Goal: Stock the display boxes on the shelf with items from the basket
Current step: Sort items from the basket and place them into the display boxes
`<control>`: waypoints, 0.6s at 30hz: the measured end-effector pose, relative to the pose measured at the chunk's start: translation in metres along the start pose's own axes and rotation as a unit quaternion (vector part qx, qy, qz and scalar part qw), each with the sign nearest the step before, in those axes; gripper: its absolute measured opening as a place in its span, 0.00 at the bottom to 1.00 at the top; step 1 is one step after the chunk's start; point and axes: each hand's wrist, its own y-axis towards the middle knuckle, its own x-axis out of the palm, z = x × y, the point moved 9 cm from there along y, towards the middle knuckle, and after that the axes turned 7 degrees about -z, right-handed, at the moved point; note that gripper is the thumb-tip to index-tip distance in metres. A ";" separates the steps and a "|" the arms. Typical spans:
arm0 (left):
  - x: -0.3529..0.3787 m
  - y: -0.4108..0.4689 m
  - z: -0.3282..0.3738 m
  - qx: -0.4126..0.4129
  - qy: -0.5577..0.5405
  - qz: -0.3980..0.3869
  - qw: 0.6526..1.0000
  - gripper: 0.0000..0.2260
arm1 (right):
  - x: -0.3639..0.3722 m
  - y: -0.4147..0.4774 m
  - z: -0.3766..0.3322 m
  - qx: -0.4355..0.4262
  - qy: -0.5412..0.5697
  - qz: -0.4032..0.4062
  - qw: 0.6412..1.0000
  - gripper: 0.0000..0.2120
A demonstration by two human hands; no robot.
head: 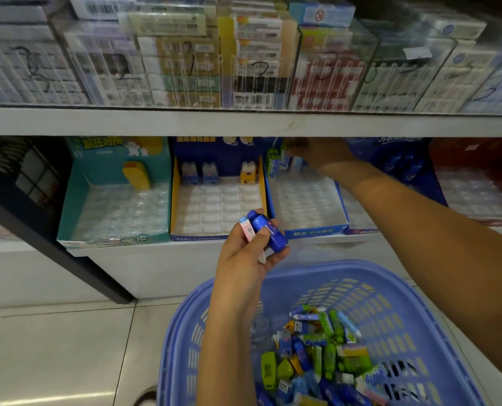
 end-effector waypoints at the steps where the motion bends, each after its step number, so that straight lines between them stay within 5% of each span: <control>1: 0.001 0.000 0.000 -0.001 0.006 -0.005 1.000 0.11 | 0.000 0.001 0.000 0.000 0.001 0.006 1.000 0.13; 12: 0.006 -0.002 0.004 0.014 0.036 -0.037 0.999 0.12 | 0.008 -0.013 -0.016 -0.058 -0.124 0.022 0.990 0.12; 16: 0.011 -0.005 0.006 0.016 0.111 -0.039 0.993 0.12 | -0.001 -0.043 -0.034 -0.079 -0.075 0.008 0.994 0.09; 18: 0.014 -0.007 0.011 0.038 0.205 -0.031 0.977 0.13 | 0.002 -0.072 -0.045 -0.103 0.035 -0.061 0.992 0.05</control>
